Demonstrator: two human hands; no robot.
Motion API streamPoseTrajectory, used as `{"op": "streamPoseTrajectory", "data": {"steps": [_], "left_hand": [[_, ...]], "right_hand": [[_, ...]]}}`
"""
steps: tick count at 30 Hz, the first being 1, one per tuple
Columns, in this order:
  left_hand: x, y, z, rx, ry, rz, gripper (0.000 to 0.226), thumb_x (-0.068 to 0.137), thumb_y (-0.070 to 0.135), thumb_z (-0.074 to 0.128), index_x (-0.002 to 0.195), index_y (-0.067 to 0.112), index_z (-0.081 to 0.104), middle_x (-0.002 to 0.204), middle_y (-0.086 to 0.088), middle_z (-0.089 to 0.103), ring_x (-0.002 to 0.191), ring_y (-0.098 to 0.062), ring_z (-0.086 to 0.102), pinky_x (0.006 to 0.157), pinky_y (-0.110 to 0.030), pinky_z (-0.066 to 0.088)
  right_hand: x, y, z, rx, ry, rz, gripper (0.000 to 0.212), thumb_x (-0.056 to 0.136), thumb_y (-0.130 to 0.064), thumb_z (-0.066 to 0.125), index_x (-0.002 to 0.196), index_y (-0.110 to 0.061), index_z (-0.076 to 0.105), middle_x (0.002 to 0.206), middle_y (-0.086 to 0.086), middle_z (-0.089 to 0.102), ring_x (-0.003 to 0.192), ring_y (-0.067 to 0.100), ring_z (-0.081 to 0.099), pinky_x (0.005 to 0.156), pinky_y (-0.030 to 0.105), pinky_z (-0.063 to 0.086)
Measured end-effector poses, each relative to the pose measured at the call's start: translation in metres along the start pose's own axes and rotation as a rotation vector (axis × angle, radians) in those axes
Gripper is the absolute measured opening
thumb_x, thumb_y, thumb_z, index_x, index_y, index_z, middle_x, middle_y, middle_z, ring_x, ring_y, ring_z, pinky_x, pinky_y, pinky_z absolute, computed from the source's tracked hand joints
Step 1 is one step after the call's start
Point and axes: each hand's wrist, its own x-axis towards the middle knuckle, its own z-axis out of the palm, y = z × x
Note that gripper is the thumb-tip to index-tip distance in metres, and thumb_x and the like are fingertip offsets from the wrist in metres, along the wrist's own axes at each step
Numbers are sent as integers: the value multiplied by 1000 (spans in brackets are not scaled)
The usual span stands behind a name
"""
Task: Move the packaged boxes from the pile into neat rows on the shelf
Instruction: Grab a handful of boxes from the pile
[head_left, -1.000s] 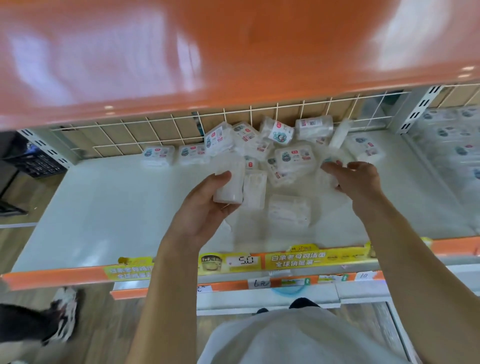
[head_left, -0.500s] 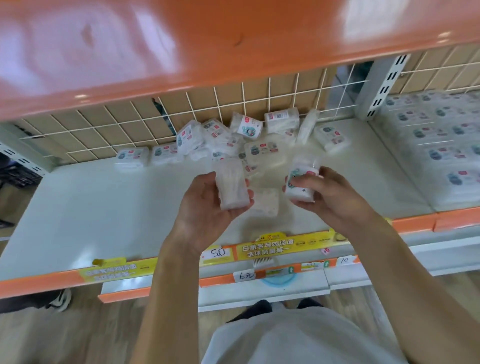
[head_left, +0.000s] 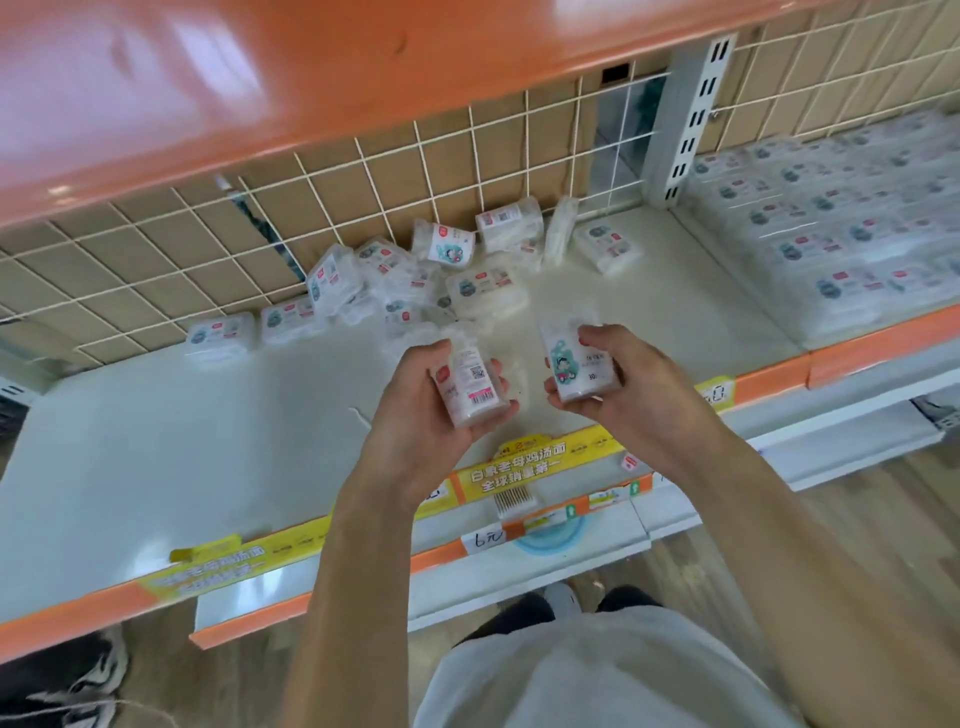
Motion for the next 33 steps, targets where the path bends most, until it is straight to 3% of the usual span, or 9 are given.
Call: {"op": "streamPoseTrajectory", "data": {"steps": [3,5,7,11,15,21,23,27,33], "left_hand": [[-4,5,1,54,-29,-19,45,89,28,51,127,5,53,111,-19,64,104,-31,64,93,-51,53],[-5,5,0,114,-23,-28,45,96,26,53,134,2,50,122,-19,65,111,-29,66,97,-51,53],[-5,3,-2,207,-47,-13,49,89,27,61,131,3,54,130,-18,64,118,-30,64,100,-49,52],[-4,-4,-4,487,-123,41,44,80,29,70,121,12,62,122,-11,70,115,-25,67,96,-41,54],[-1,-20,11,567,-177,47,48,74,29,75,117,12,63,103,-5,74,98,-17,72,82,-31,56],[10,-51,48,685,-293,49,52,69,30,87,115,17,65,99,-8,74,93,-22,72,88,-42,57],[13,-63,66,691,-339,46,54,66,31,84,115,18,66,100,-8,74,92,-21,71,89,-43,57],[25,-89,104,727,-423,41,56,65,32,90,115,21,67,111,-12,71,100,-24,70,83,-39,56],[46,-140,180,755,-505,37,56,66,30,85,117,19,65,112,-12,71,98,-23,70,80,-39,56]], "right_hand": [[-13,7,-2,-86,66,-81,31,88,-20,69,116,-5,66,112,18,71,105,32,69,89,43,56],[-25,8,-3,-153,96,-126,31,90,-18,69,120,-9,66,113,14,73,105,27,70,88,38,57],[-37,10,-4,-168,138,-160,33,88,-17,71,120,-11,67,112,12,73,101,25,71,84,34,56],[-63,14,-13,-126,245,-225,36,86,-11,73,121,-11,67,110,12,74,100,25,72,83,31,57],[-93,14,-28,-161,338,-267,38,86,-13,75,122,-14,67,110,11,75,102,29,72,94,38,57],[-127,11,-59,-195,522,-321,39,83,-19,80,120,-20,68,105,7,77,100,28,73,101,49,52],[-138,8,-74,-224,578,-346,38,82,-21,81,118,-22,68,106,6,76,99,29,73,98,51,54],[-156,-3,-108,-178,675,-407,34,83,-15,79,116,-18,69,109,8,73,95,27,73,78,36,62],[-176,-33,-180,-199,774,-435,43,78,-19,84,118,-20,68,109,6,74,95,21,74,81,34,59]]}}
